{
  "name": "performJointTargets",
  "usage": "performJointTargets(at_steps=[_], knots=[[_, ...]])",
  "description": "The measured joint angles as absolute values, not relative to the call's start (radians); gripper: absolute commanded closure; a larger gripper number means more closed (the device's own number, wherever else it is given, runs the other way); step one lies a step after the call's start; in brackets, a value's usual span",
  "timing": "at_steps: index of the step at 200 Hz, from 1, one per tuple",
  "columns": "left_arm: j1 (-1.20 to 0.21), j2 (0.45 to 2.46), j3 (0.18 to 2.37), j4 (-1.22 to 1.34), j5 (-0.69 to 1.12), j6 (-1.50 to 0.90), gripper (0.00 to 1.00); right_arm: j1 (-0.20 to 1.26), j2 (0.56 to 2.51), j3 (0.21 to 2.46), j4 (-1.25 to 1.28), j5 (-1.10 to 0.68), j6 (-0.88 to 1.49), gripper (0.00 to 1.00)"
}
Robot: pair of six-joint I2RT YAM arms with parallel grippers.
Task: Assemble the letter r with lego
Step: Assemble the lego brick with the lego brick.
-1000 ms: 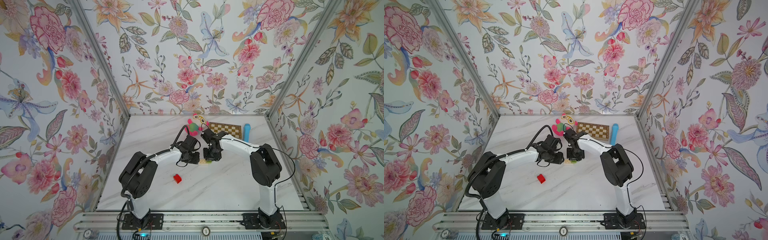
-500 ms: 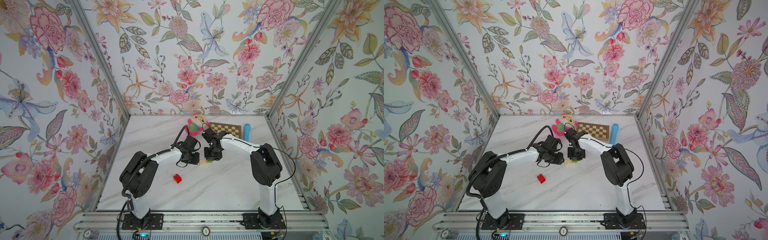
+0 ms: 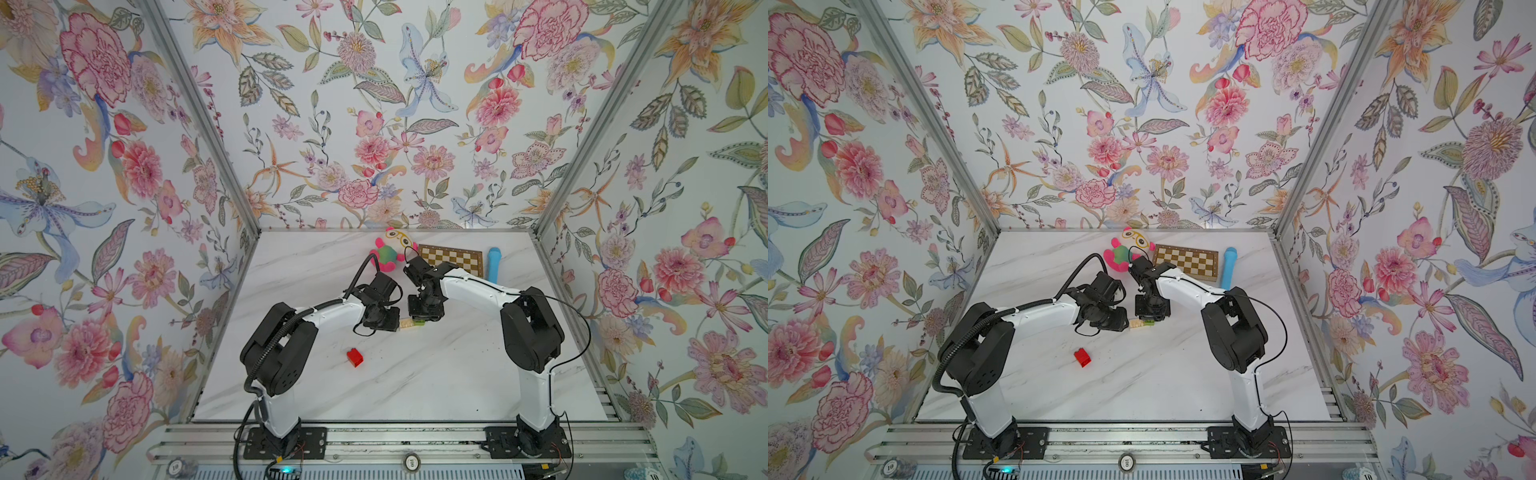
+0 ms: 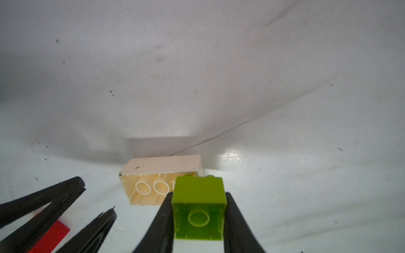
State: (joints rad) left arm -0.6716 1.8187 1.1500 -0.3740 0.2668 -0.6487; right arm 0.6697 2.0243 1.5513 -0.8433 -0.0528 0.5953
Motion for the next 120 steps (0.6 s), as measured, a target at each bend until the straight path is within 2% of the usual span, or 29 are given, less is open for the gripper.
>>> performJointTargets(at_steps=[120], knots=[[-0.702, 1.831, 1.166, -0.384, 0.281, -0.704, 0.57, 0.676, 1.975, 1.477, -0.818, -0.097, 0.592, 0.69]])
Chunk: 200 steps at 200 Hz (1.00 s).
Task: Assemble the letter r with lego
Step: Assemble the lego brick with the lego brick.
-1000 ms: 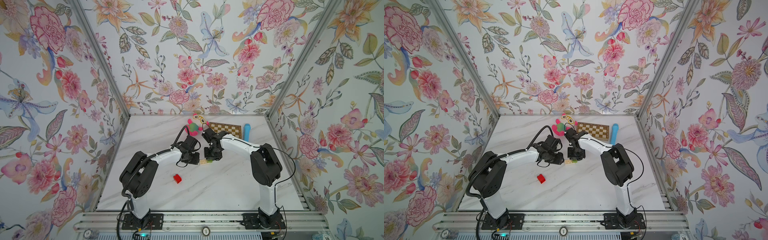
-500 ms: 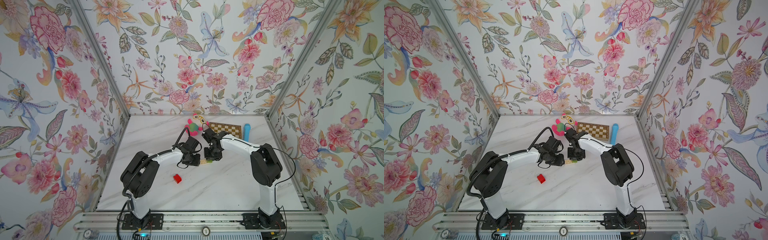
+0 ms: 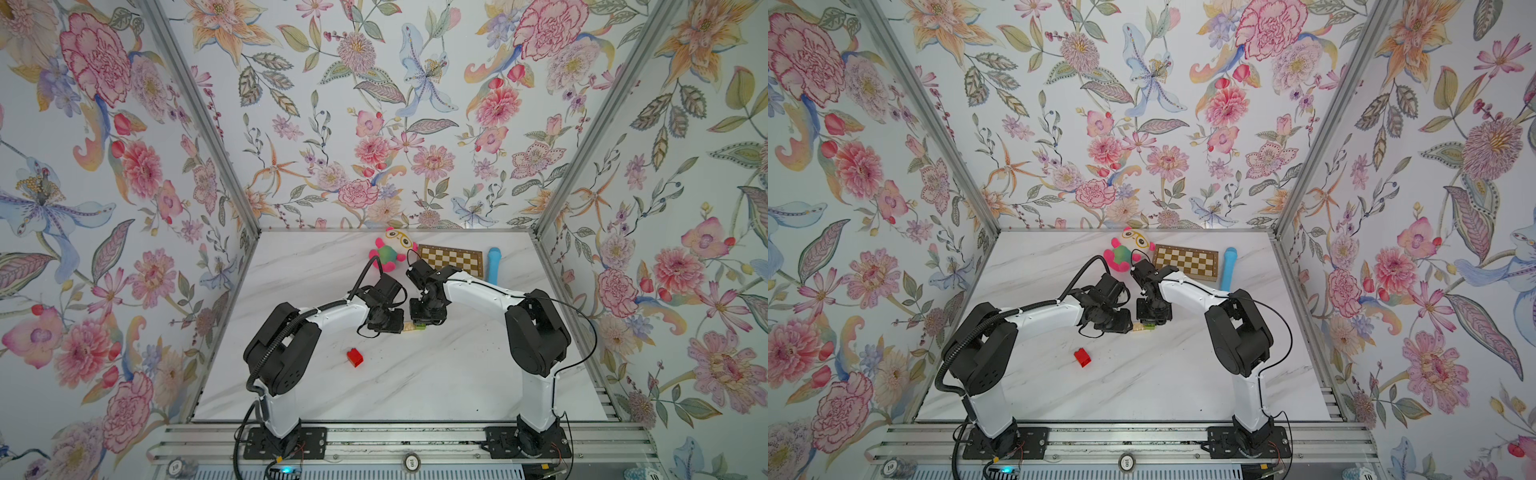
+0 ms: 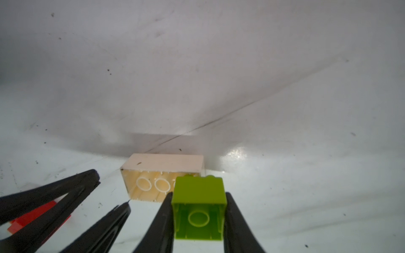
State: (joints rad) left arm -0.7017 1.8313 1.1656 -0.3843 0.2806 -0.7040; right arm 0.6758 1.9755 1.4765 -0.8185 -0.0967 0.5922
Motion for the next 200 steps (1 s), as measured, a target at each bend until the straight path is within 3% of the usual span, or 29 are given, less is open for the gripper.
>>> performJointTargets(at_steps=[200], knots=[[-0.741, 1.828, 1.132, -0.38, 0.247, -0.776, 0.58, 0.656, 1.922, 1.437, -0.826, -0.12, 0.555, 0.68]])
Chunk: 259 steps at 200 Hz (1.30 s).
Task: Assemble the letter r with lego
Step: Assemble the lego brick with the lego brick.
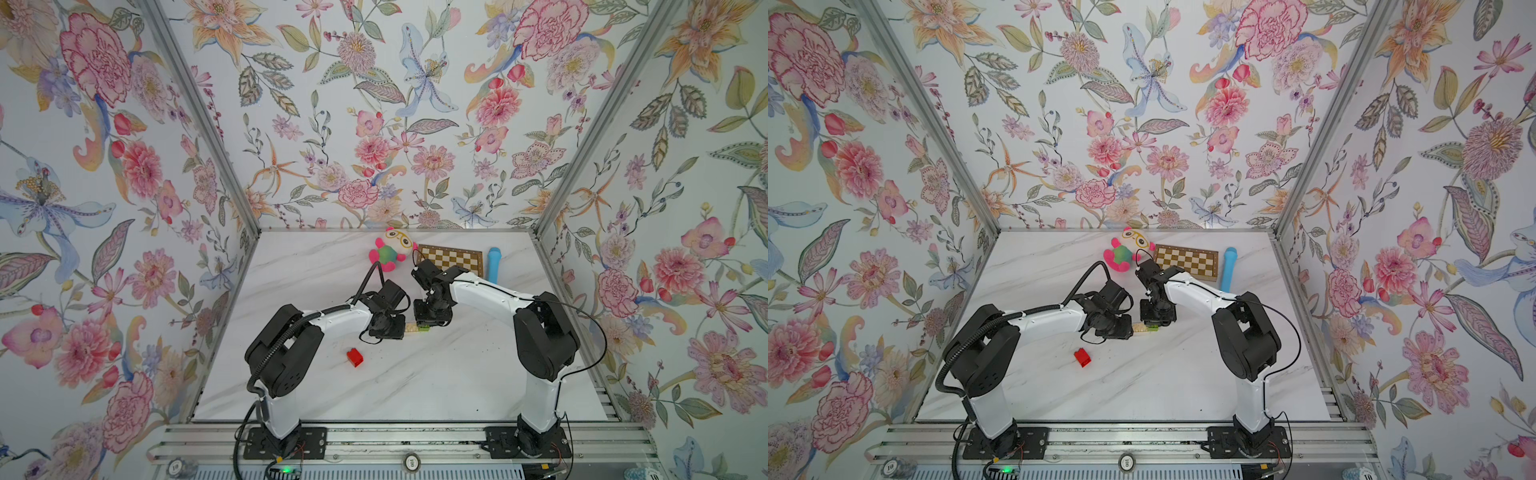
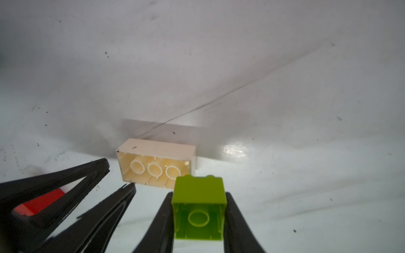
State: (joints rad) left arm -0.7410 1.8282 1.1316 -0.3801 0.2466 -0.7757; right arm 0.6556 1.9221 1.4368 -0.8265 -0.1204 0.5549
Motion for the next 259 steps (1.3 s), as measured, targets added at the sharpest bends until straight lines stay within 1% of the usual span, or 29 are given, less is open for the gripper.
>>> performJointTargets(at_steps=[73, 160, 259], knots=[[-0.741, 1.824, 1.166, -0.389, 0.245, -0.776, 0.58, 0.656, 1.922, 1.437, -0.826, -0.124, 0.535, 0.68], [-0.741, 1.829, 1.166, -0.374, 0.228, -0.787, 0.62, 0.656, 1.922, 1.437, -0.826, -0.125, 0.528, 0.68], [-0.741, 1.859, 1.166, -0.367, 0.228, -0.786, 0.63, 0.656, 1.943, 1.448, -0.826, -0.125, 0.523, 0.68]])
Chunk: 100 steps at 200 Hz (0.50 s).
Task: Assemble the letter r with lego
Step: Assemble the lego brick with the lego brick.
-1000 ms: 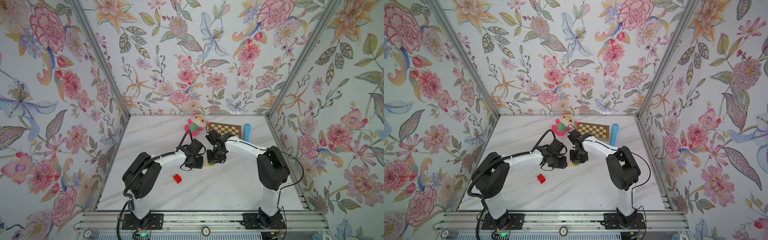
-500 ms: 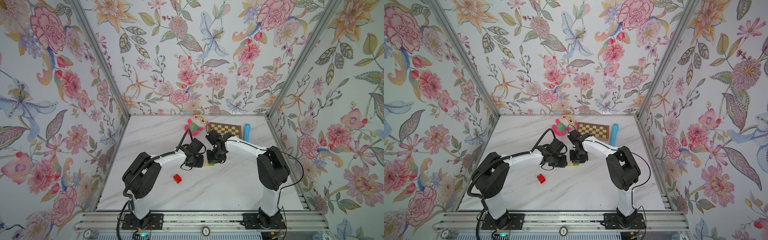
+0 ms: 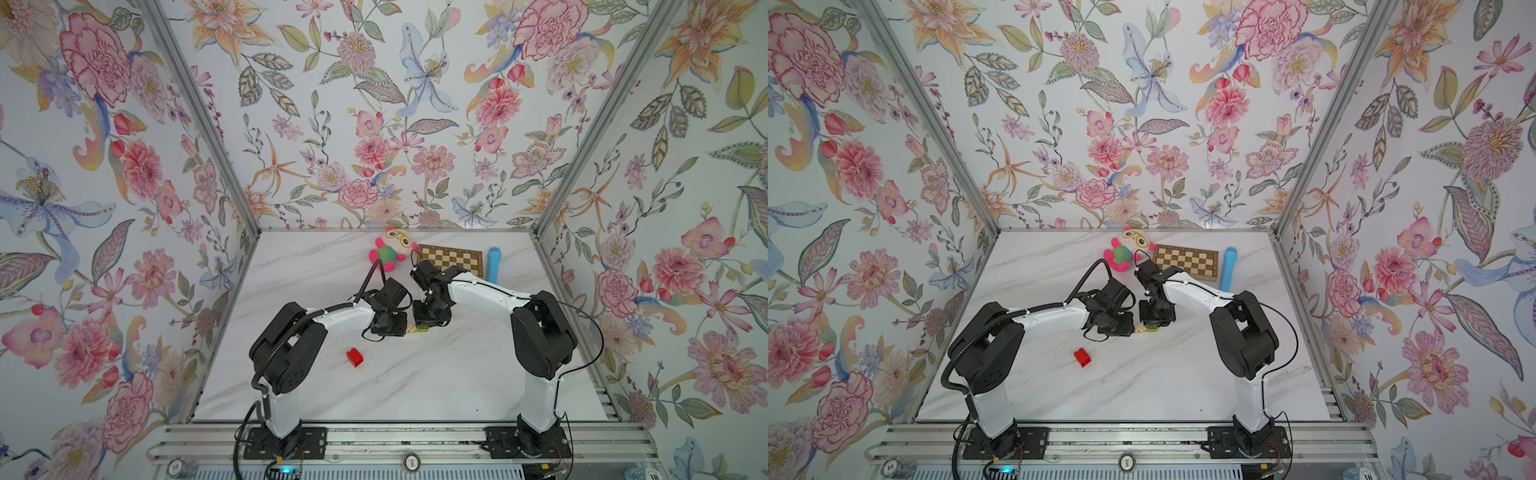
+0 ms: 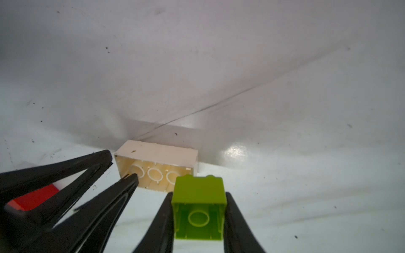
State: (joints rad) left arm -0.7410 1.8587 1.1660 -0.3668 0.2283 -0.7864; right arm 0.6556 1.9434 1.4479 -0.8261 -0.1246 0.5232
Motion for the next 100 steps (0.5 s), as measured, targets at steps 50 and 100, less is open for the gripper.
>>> performJointTargets(at_steps=[50, 100], knots=[[-0.741, 1.859, 1.166, -0.364, 0.229, -0.786, 0.63, 0.656, 1.946, 1.462, -0.826, -0.125, 0.513, 0.68], [-0.741, 1.859, 1.166, -0.364, 0.231, -0.786, 0.63, 0.656, 1.95, 1.463, -0.826, -0.125, 0.512, 0.68]])
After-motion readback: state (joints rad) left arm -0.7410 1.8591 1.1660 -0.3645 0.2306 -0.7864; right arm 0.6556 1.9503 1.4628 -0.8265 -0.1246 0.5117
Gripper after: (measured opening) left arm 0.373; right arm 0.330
